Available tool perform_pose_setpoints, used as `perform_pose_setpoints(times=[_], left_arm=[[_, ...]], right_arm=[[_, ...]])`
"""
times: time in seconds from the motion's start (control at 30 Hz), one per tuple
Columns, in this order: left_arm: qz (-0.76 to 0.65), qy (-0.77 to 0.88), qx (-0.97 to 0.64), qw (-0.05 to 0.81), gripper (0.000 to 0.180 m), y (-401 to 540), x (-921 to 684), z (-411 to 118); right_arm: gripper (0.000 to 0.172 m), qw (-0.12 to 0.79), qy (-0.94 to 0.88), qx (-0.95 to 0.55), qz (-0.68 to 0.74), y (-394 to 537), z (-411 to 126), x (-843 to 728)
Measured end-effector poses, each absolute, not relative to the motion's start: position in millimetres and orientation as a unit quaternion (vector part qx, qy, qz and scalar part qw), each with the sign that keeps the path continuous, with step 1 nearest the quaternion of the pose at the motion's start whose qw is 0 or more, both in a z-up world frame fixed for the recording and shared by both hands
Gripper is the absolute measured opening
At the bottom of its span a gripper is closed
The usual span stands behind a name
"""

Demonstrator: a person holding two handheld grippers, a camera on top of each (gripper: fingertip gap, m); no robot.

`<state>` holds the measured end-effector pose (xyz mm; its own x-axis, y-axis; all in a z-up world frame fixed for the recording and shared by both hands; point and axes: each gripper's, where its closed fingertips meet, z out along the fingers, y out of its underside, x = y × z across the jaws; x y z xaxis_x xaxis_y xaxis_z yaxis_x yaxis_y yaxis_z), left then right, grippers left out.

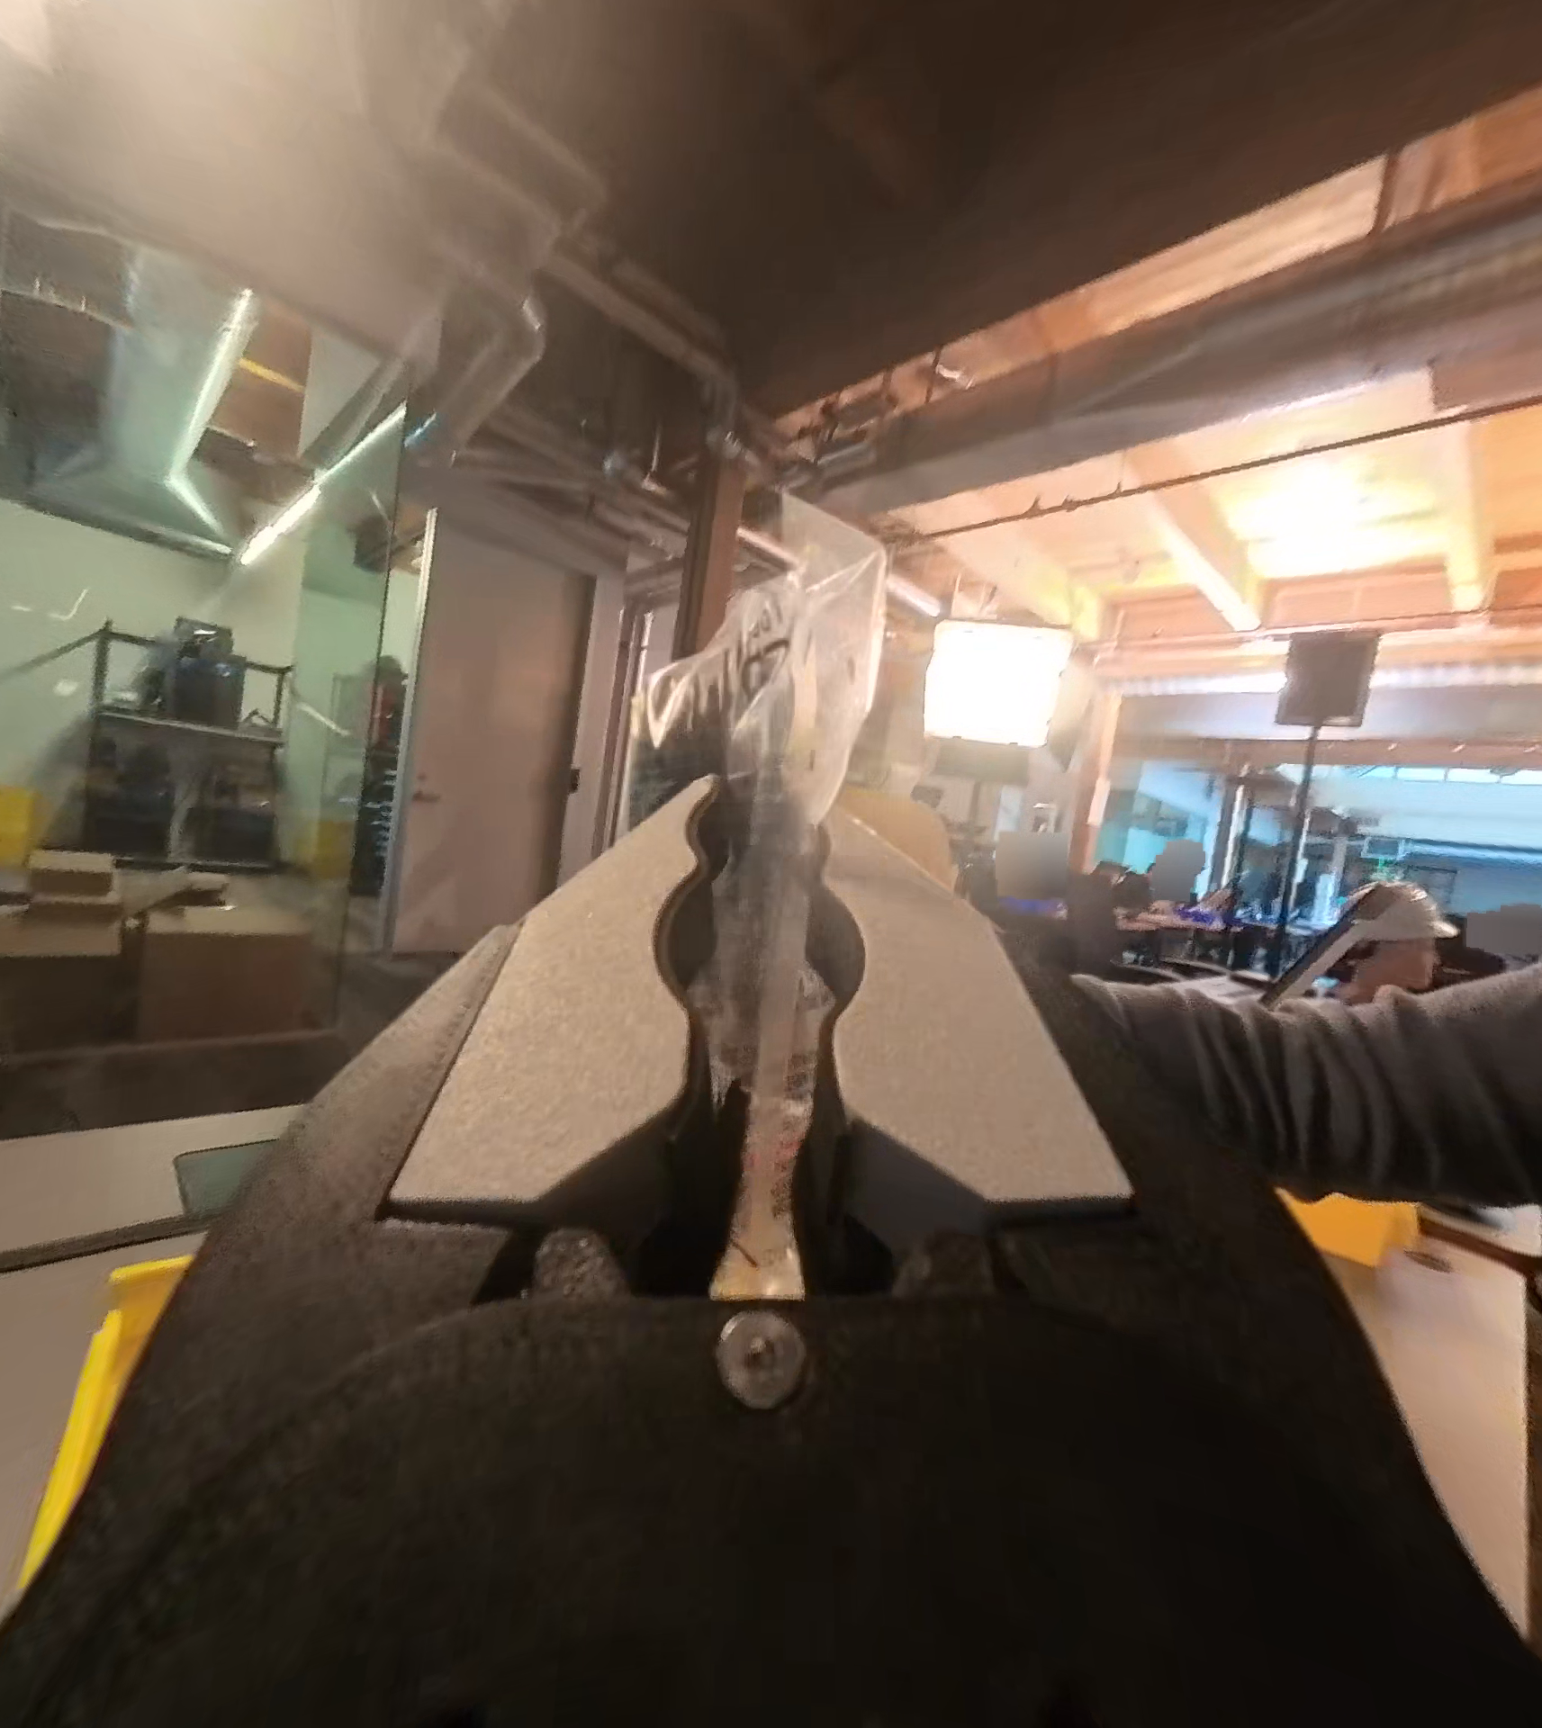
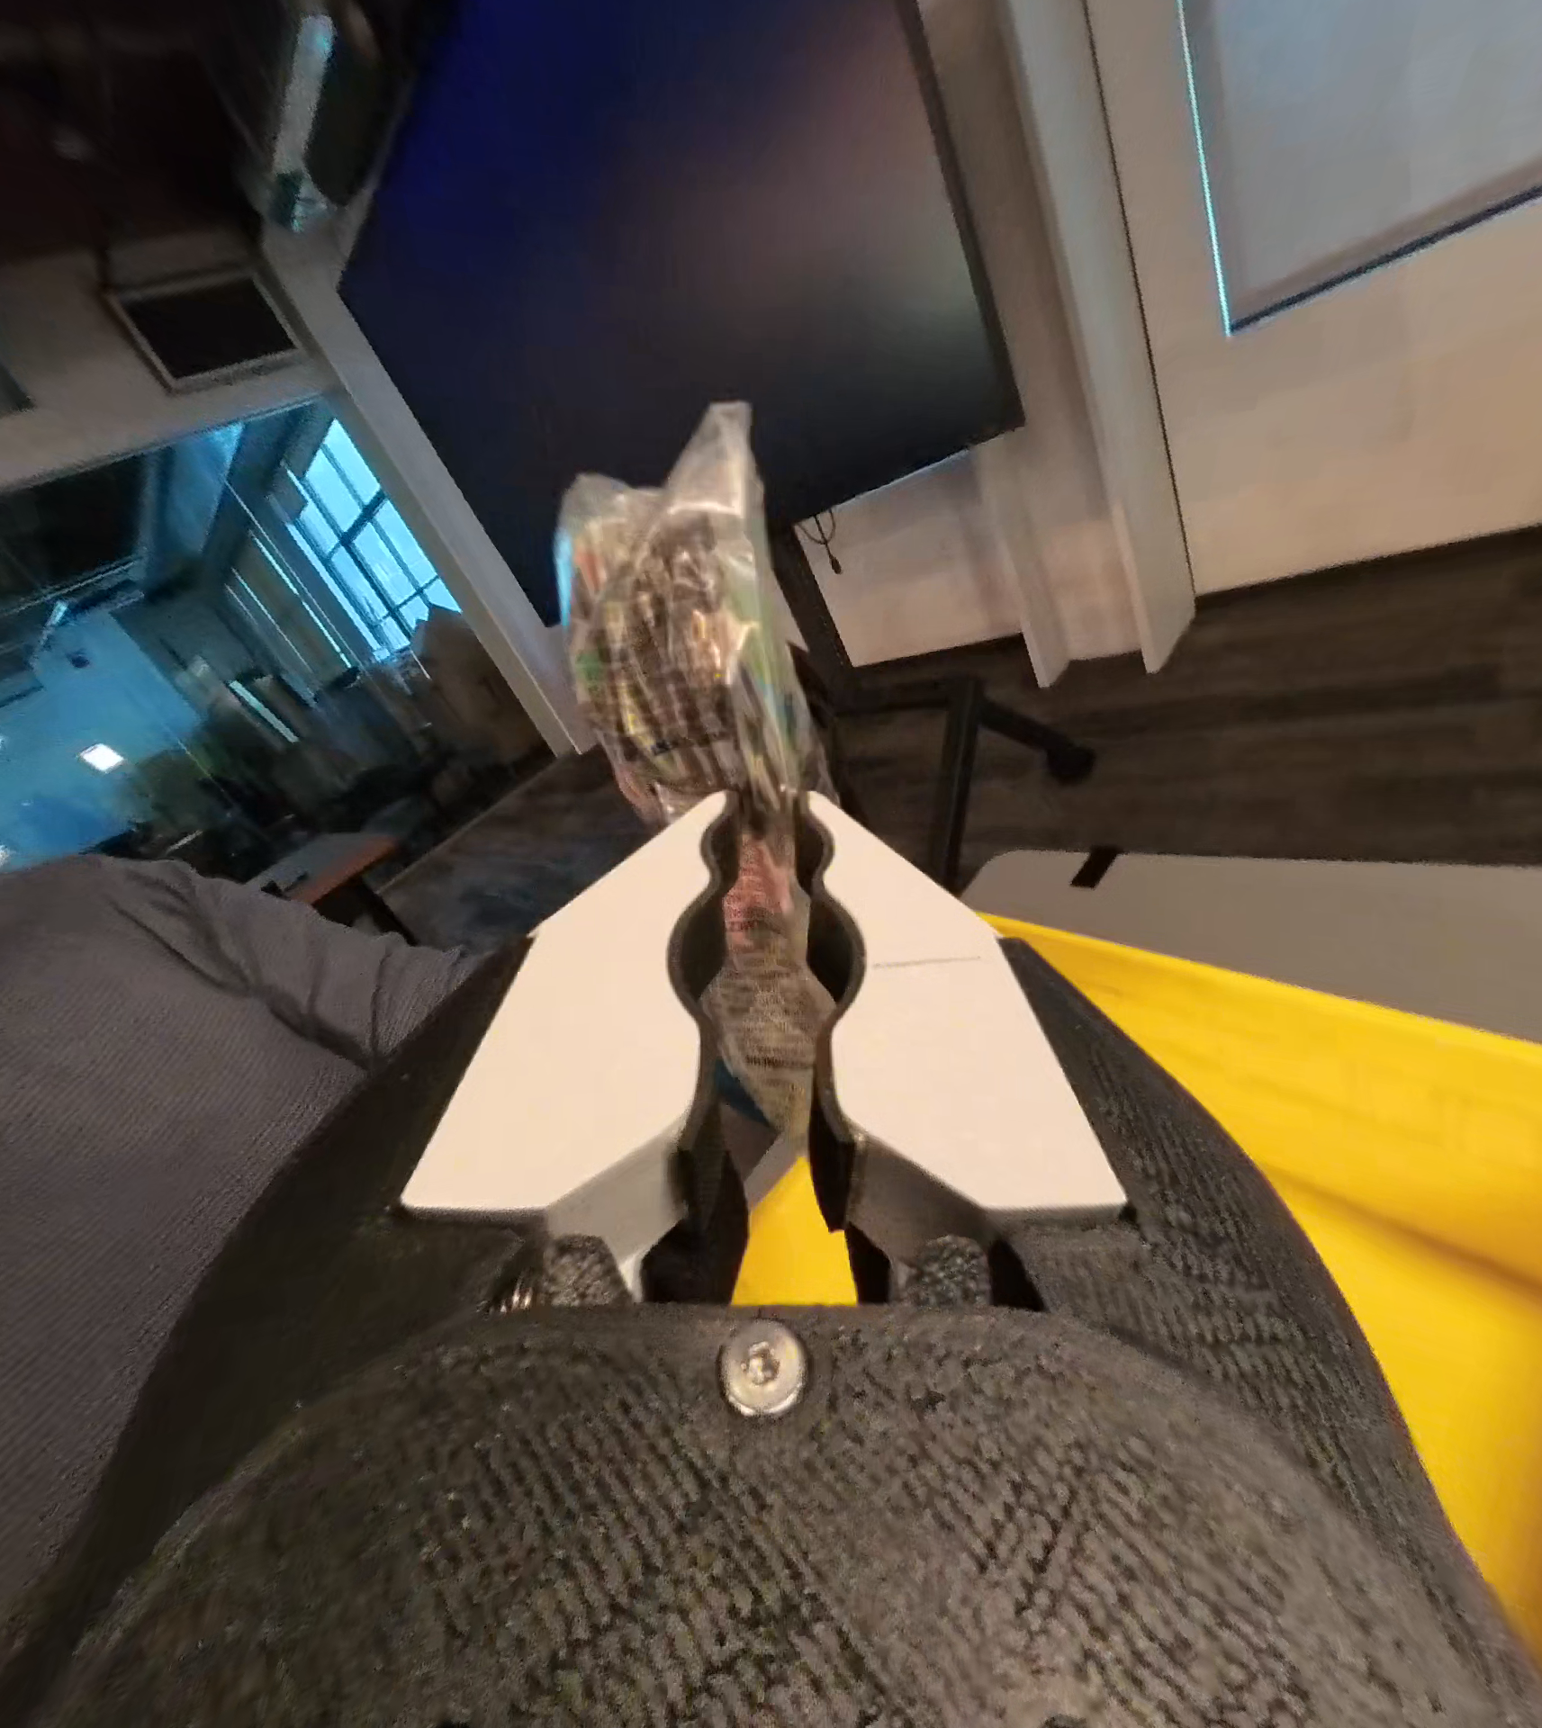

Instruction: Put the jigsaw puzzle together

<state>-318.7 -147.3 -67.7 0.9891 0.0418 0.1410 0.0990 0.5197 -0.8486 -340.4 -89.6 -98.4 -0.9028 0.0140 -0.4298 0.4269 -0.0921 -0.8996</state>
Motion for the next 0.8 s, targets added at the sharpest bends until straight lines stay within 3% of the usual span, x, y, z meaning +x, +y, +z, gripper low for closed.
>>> perform_pose_setpoints(times=[0.17,0.3,0.47,0.53,0.63,0.73,0.8], left_arm=[[0.010,-0.097,-0.506,0.857,0.017,-159,-331,-89],[0.022,-0.135,-0.530,0.837,0.057,-168,-340,-107],[0.031,-0.166,-0.587,0.792,0.062,-162,-349,-130],[0.037,-0.170,-0.579,0.796,0.063,-165,-351,-129],[0.042,-0.191,-0.567,0.800,0.066,-170,-358,-130],[0.032,-0.216,-0.562,0.798,0.069,-171,-365,-135],[0.021,-0.247,-0.557,0.793,0.080,-173,-369,-141]], right_arm=[[0.004,0.049,0.686,0.138,-0.713,-92,-80,-348],[0.000,-0.040,0.743,0.123,-0.657,-93,-84,-355],[0.001,-0.088,0.785,0.104,-0.605,-97,-100,-358],[0.000,-0.122,0.769,0.087,-0.621,-96,-90,-356],[0.000,-0.155,0.799,0.088,-0.574,-96,-115,-363],[0.000,-0.188,0.733,0.087,-0.648,-93,-94,-361],[0.001,-0.146,0.715,0.133,-0.671,-88,-101,-366]])
